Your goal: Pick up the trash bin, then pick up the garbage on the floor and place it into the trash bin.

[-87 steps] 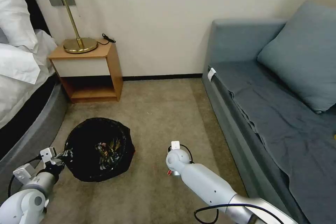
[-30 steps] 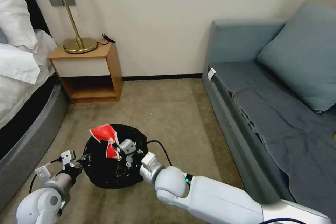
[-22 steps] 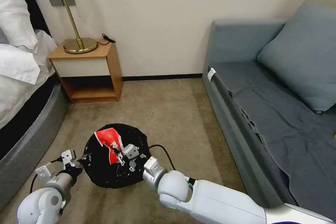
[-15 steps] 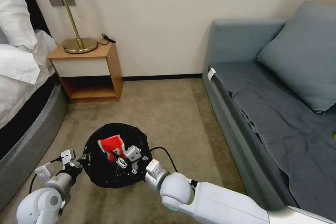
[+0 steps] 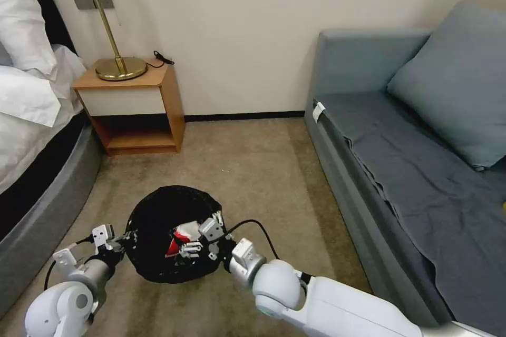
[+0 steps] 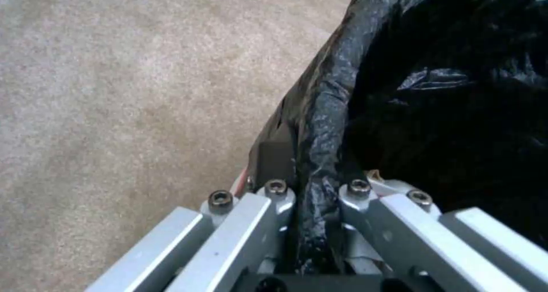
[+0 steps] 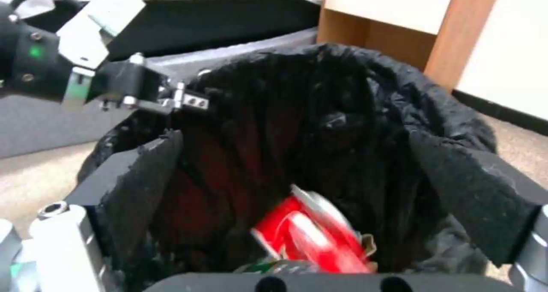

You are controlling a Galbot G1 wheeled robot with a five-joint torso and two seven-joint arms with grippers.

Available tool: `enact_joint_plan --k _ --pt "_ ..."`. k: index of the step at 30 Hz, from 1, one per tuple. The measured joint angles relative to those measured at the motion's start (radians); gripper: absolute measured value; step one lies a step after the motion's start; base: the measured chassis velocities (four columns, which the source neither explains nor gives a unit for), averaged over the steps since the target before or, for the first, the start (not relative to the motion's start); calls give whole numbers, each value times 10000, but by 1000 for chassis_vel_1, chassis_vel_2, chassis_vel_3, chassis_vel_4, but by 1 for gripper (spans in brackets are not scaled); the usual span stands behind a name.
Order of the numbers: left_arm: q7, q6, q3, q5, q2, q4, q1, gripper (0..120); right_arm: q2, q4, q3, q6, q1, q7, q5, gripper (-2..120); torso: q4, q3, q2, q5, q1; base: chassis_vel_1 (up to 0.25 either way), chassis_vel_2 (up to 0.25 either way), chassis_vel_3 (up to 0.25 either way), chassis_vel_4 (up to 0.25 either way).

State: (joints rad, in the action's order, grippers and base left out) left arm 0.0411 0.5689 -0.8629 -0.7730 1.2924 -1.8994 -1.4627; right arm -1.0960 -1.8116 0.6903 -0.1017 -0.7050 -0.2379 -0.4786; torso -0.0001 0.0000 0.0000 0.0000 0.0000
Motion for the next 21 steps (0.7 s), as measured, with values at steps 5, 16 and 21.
enact_joint_plan --k 5,16,21 --pt "-36 5 84 0 16 84 -1 3 -62 12 -317 122 9 -312 277 100 2 0 0 1 0 0 0 0 0" --pt "-146 79 388 74 -7 345 206 3 935 -761 -3161 -396 -1608 -1930 2250 100 0 0 0 3 0 0 0 0 0" --pt "-179 98 553 182 -29 441 335 3 1413 -1421 -4618 -607 -3096 -2542 2649 100 -1 0 0 3 0 0 0 0 0"
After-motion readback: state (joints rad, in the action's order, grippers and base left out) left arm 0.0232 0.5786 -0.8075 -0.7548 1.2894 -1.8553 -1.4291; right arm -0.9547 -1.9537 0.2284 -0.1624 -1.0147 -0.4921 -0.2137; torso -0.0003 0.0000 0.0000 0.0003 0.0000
